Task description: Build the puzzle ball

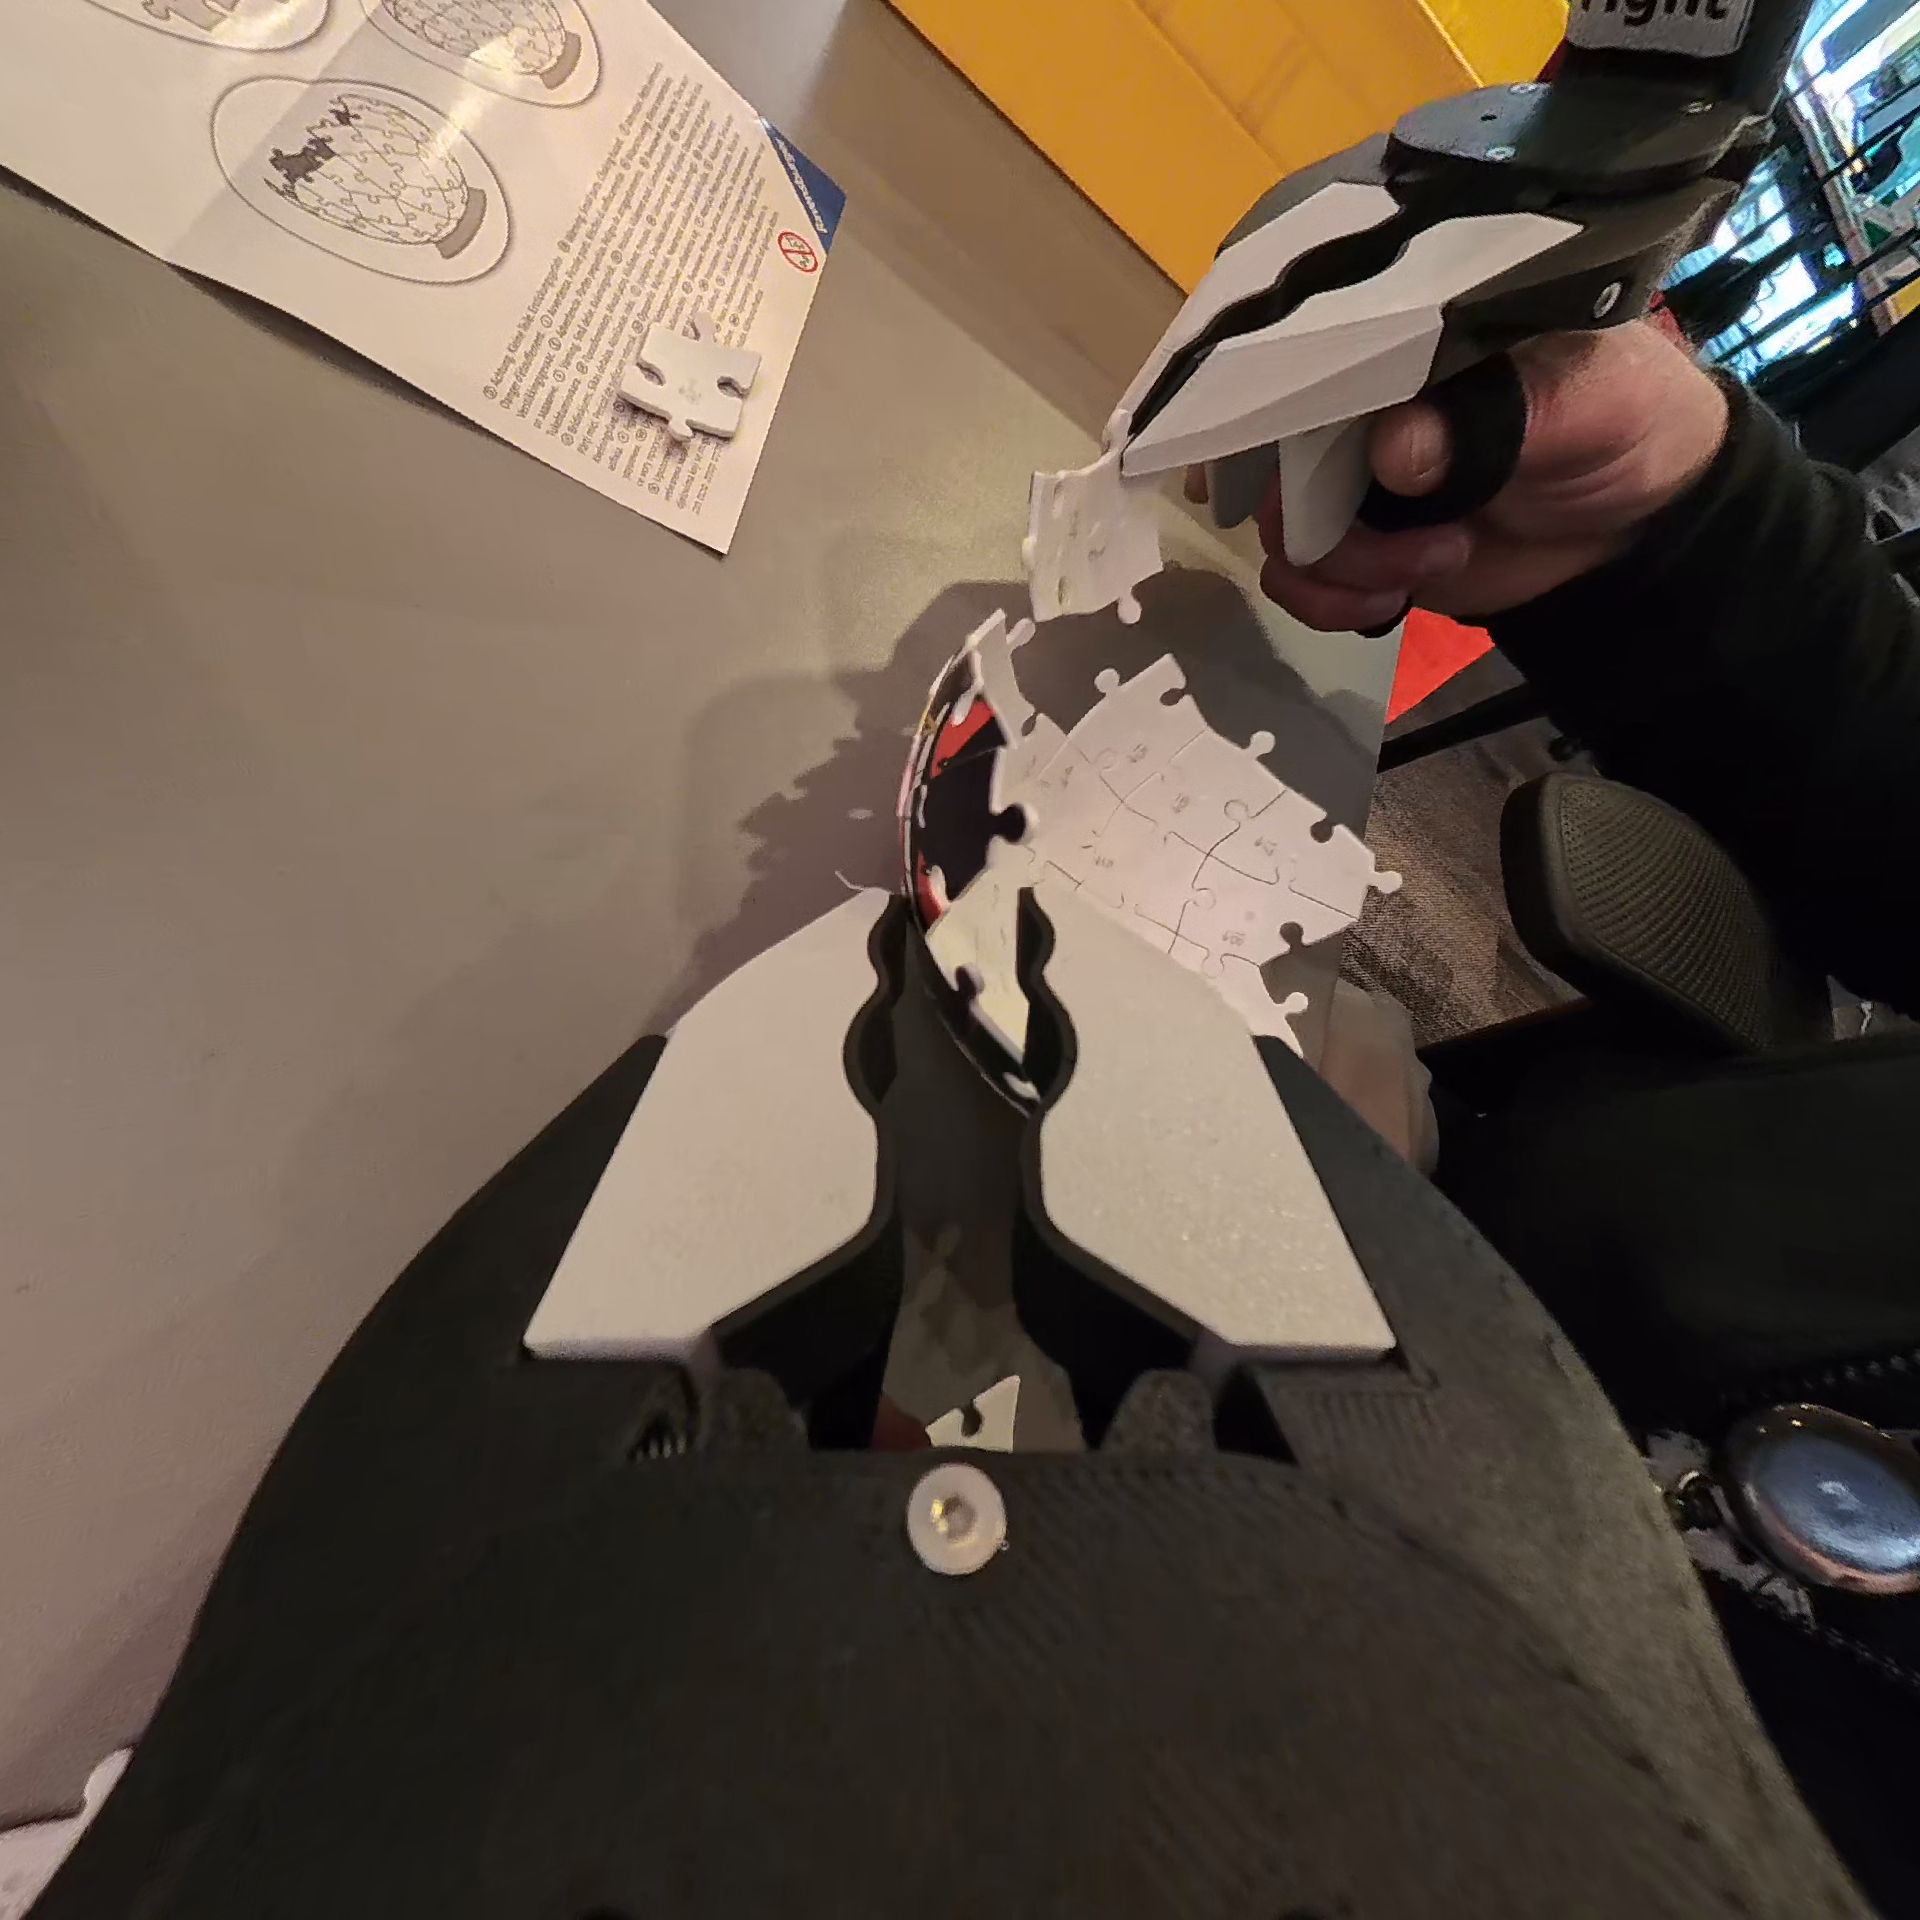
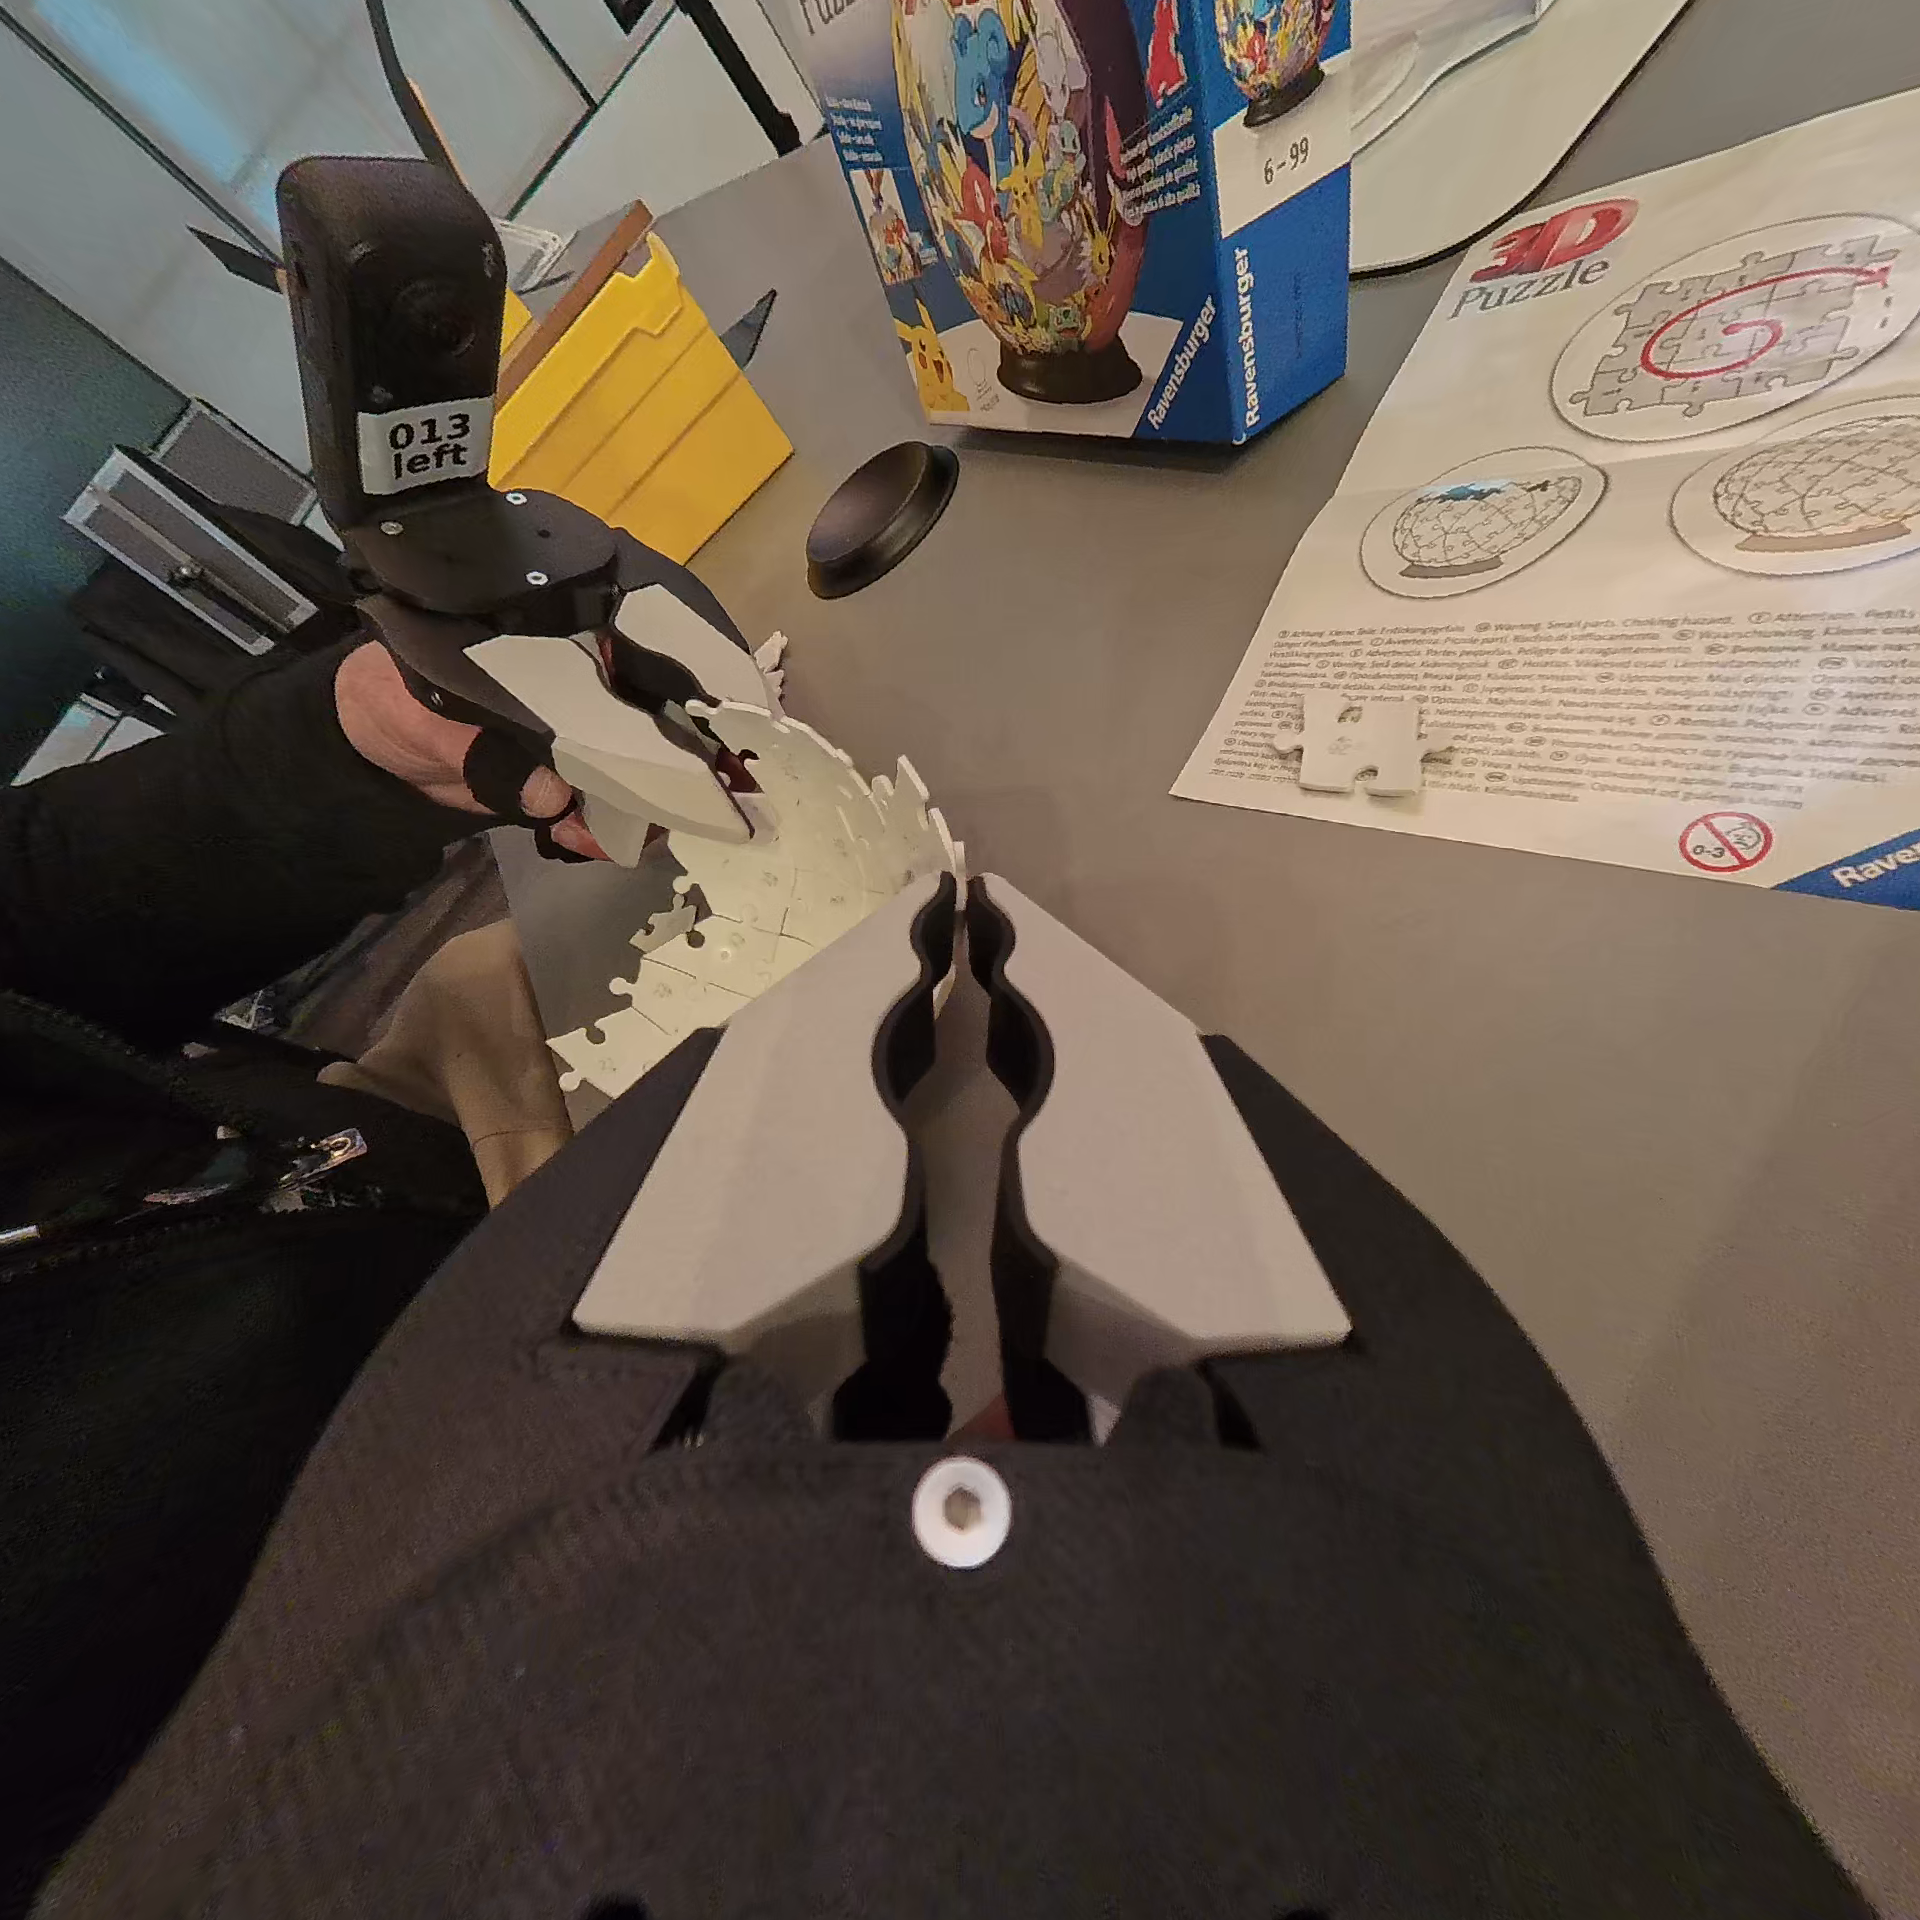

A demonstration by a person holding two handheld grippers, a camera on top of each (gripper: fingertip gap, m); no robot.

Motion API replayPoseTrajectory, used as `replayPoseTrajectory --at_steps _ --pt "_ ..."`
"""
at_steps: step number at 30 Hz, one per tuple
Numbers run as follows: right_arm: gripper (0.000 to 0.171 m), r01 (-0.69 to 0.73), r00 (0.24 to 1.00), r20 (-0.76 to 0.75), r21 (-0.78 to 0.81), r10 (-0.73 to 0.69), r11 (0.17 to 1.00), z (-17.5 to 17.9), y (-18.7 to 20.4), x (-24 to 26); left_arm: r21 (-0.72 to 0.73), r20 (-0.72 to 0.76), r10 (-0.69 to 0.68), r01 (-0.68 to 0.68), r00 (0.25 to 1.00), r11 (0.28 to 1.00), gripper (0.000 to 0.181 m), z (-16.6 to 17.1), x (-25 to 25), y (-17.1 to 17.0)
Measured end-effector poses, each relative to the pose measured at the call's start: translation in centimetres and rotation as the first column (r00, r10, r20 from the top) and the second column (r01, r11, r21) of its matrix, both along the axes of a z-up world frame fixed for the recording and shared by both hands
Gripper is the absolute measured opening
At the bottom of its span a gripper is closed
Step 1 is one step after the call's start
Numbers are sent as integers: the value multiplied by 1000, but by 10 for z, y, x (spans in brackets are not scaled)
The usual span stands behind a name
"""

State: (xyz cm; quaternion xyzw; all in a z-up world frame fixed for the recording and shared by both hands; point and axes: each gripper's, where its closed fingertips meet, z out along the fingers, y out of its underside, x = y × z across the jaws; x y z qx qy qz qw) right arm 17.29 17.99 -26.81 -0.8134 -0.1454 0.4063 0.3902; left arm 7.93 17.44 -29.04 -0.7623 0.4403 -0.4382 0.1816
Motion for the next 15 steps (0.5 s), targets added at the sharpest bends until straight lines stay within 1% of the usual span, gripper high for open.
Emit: replayPoseTrajectory --at_steps 9,15 --pt "0 -31 997 66 23 30 999 5 2 3 33 4 -17 17 1000 999 27 2 0 8" --pt "0 6 1000 14 17 -6 1000 6 6 1 64 -3 -60 60 998 996 33 0 6 12"
